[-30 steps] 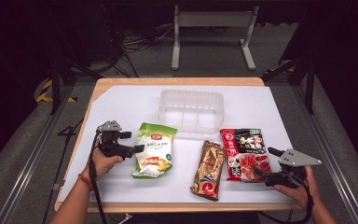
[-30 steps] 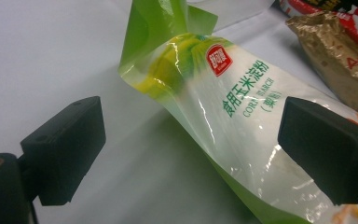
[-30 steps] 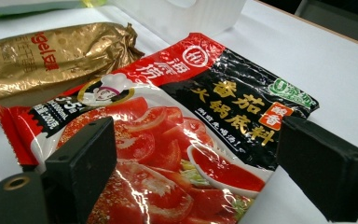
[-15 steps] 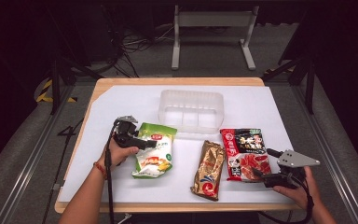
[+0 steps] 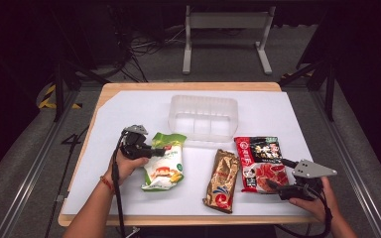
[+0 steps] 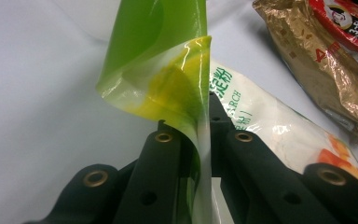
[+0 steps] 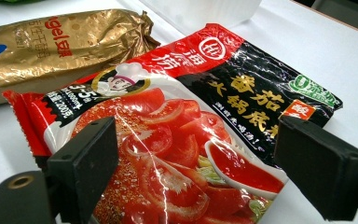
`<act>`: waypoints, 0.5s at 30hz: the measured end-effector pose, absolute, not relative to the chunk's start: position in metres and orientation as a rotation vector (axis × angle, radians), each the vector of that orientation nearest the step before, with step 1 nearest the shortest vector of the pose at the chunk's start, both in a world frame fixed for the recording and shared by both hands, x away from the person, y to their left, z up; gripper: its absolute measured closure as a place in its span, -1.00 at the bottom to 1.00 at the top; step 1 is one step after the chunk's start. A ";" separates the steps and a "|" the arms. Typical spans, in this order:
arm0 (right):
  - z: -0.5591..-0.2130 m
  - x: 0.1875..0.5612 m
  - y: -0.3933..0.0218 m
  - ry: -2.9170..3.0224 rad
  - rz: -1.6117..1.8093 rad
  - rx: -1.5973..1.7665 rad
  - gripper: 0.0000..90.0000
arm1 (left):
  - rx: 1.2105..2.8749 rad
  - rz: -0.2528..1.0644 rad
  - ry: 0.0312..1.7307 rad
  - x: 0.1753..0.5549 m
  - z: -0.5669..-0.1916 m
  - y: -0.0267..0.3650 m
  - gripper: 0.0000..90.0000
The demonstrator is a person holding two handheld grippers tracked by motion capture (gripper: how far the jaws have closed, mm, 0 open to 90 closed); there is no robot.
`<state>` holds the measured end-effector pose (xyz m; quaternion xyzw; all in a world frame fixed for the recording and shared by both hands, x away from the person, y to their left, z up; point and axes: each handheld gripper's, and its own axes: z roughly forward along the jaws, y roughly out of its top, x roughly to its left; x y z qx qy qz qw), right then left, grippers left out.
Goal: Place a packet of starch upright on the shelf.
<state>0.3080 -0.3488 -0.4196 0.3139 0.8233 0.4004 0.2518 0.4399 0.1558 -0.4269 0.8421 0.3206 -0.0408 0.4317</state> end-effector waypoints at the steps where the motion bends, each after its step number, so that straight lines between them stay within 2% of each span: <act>1: -0.419 0.308 -0.349 2.239 1.090 0.852 -0.69 | 2.101 -0.087 0.797 0.438 -0.425 0.155 0.95; 15: -0.417 0.307 -0.350 2.229 1.106 0.846 -0.69 | 2.041 0.055 0.730 0.410 -0.395 0.154 0.99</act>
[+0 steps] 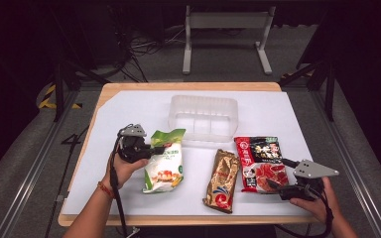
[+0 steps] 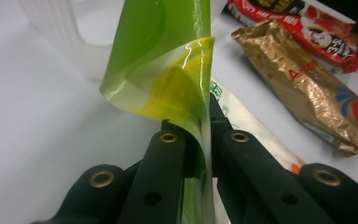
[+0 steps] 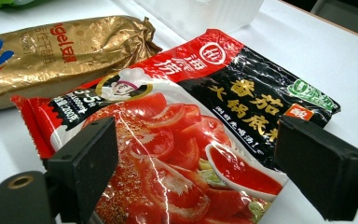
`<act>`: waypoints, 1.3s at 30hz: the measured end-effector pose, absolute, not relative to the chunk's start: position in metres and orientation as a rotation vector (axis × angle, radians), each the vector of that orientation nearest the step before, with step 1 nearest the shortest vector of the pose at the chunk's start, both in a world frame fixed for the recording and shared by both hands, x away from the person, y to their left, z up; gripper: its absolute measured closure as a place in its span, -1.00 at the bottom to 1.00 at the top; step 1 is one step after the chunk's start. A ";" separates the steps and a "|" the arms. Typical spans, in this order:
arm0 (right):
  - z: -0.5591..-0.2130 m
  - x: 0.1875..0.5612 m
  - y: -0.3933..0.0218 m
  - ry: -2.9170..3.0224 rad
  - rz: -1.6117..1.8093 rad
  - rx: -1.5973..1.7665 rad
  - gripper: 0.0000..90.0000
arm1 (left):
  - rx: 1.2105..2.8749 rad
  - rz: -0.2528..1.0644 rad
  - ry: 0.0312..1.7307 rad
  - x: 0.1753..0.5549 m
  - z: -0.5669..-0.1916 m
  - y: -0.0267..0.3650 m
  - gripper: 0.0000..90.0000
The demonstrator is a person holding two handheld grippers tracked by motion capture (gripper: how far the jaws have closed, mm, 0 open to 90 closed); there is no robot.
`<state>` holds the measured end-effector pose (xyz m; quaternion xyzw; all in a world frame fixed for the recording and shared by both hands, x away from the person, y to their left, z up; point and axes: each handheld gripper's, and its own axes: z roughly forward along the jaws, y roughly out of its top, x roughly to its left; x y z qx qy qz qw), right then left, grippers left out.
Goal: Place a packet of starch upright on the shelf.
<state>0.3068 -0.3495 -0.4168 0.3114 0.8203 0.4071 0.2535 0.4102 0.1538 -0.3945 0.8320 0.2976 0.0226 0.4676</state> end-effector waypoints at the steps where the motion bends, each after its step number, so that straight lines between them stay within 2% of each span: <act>1: -0.417 0.307 -0.350 2.230 1.111 0.848 -0.69 | 2.039 0.066 0.716 0.409 -0.392 0.154 0.99; 13: -0.414 0.307 -0.351 2.208 1.124 0.858 -0.70 | 2.000 0.235 0.679 0.389 -0.368 0.155 1.00; 22: -0.414 0.307 -0.351 2.211 1.128 0.860 -0.70 | 1.952 0.308 0.661 0.383 -0.356 0.153 1.00; 39: -0.409 0.308 -0.355 2.173 1.168 0.897 -0.71 | 1.820 0.368 0.656 0.406 -0.317 0.133 1.00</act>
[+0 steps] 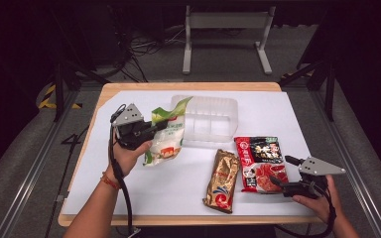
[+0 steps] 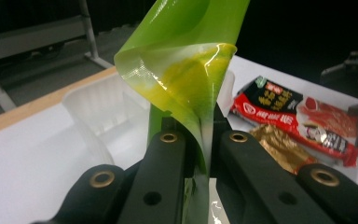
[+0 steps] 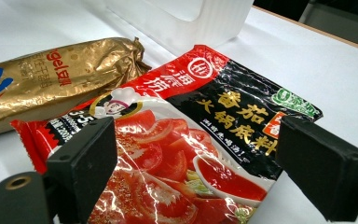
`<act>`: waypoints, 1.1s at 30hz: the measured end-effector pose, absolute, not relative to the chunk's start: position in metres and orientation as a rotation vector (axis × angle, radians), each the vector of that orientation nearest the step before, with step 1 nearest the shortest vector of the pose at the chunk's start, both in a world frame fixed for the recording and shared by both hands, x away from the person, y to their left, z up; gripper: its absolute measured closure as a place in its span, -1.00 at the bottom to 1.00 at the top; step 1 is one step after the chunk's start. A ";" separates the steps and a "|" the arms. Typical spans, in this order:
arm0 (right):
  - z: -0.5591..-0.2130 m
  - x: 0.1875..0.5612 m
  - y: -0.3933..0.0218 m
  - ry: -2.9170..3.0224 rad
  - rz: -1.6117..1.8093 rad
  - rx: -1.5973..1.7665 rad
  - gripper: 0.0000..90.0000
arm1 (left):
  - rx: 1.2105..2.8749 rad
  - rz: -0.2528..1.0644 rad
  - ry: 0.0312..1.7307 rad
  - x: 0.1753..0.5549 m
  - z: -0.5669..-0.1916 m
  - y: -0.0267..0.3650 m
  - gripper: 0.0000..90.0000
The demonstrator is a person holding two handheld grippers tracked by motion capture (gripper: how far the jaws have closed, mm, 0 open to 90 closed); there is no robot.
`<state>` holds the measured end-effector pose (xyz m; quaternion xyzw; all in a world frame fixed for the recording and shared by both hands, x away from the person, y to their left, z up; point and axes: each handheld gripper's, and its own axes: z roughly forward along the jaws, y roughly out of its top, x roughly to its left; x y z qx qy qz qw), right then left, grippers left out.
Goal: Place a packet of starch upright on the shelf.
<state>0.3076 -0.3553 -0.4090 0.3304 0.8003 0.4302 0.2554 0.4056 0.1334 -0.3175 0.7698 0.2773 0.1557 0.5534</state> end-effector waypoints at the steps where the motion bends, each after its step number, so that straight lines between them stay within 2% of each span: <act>1: -0.409 0.307 -0.355 2.175 1.166 0.895 -0.71 | 1.821 0.376 0.657 0.408 -0.316 0.131 1.00; 24: -0.412 0.309 -0.355 2.179 1.154 0.891 -0.71 | 1.695 0.428 0.746 0.469 -0.322 0.102 1.00; 33: -0.414 0.309 -0.356 2.184 1.146 0.894 -0.71 | 1.664 0.499 0.785 0.494 -0.329 0.090 1.00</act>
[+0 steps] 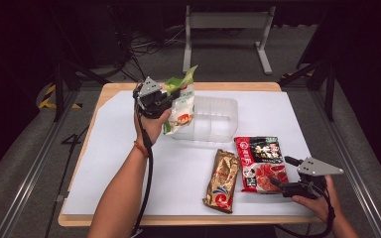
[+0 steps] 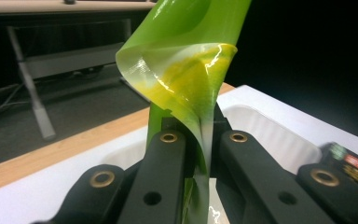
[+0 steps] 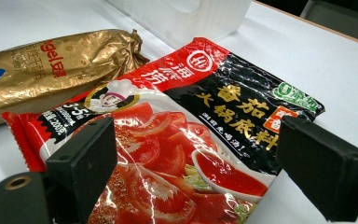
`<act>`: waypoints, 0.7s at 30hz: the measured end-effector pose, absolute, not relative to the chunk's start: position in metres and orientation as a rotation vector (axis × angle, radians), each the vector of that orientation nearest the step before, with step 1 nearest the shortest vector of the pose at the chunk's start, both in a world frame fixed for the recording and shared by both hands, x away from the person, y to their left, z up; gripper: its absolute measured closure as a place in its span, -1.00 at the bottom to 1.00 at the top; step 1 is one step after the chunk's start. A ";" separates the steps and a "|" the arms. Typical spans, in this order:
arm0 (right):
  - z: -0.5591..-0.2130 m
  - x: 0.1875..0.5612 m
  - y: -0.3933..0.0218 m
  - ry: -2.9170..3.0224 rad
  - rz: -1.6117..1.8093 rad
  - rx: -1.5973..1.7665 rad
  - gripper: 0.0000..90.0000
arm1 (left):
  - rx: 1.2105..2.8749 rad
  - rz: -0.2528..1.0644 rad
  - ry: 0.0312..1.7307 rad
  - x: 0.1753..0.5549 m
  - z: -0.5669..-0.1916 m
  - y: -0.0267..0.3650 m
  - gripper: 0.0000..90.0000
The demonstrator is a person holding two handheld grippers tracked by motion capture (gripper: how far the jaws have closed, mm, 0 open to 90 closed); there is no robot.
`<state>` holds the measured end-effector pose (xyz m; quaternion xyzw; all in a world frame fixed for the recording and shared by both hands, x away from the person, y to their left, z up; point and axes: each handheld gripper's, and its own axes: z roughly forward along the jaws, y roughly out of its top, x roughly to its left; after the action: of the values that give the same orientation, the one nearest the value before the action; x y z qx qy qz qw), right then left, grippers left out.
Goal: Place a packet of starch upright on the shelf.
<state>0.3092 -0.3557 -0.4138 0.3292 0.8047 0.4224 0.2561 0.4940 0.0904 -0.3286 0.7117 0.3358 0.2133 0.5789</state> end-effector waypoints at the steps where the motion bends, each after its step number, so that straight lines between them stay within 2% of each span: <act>1: -0.414 0.309 -0.356 2.185 1.147 0.893 -0.71 | 1.666 0.505 0.790 0.496 -0.329 0.089 1.00; 7: -0.414 0.309 -0.356 2.187 1.148 0.895 -0.71 | 1.659 0.577 0.792 0.510 -0.330 0.076 1.00; 21: -0.416 0.307 -0.356 2.193 1.140 0.887 -0.71 | 1.622 0.595 0.856 0.531 -0.358 0.067 1.00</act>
<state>0.3073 -0.3562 -0.4160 0.3267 0.8075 0.4197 0.2551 0.5315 0.0672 -0.3579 0.6911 0.3646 0.2537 0.5702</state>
